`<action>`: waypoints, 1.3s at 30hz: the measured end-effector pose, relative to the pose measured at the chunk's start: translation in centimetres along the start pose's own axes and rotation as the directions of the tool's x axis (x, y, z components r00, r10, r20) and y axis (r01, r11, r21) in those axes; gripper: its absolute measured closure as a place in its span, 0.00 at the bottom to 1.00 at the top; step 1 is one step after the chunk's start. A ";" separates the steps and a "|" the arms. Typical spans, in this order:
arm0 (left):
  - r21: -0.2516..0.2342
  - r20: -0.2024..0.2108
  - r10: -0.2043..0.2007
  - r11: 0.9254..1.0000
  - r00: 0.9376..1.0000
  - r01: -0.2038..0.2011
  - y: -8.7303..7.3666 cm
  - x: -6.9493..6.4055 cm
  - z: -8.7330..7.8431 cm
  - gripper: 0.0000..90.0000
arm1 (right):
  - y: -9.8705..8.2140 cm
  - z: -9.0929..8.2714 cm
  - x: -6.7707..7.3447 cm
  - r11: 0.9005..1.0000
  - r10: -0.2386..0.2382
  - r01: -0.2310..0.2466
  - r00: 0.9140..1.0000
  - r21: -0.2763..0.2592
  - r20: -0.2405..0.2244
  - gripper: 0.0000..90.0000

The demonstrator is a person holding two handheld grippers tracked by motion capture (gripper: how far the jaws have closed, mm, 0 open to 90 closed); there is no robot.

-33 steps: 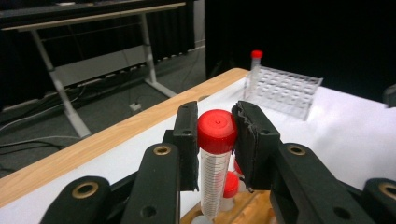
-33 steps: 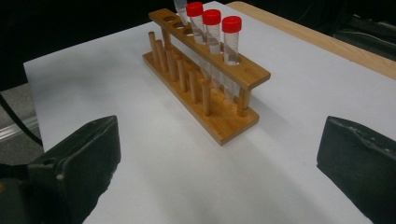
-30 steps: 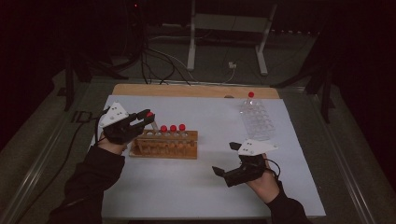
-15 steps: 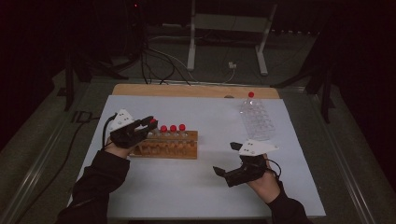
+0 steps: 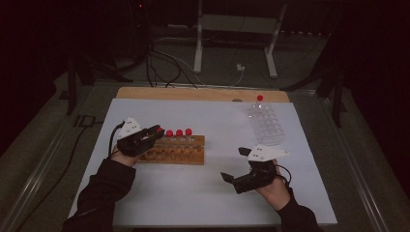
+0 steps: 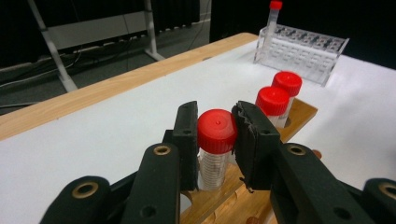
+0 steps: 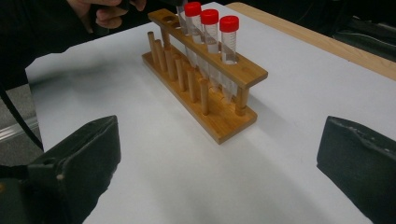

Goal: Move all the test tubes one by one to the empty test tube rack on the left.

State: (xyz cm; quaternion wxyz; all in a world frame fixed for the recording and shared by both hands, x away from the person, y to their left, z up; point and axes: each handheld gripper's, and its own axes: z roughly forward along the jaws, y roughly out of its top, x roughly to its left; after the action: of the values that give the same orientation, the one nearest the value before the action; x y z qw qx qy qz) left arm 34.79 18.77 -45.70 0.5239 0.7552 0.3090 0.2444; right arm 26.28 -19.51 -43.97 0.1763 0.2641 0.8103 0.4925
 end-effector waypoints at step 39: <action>0.053 0.075 0.015 0.998 0.997 -0.019 0.4 -0.9 -2.0 0.23 | 0.0 -1.1 -1.3 0.996 0.013 -0.006 0.997 -0.090 0.073 0.00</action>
State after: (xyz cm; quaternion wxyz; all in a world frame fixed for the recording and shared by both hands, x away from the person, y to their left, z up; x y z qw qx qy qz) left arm 32.85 19.29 -44.71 0.5126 0.7801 0.2893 0.2121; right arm 26.71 -21.06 -43.47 0.2152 0.2778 0.7790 0.5194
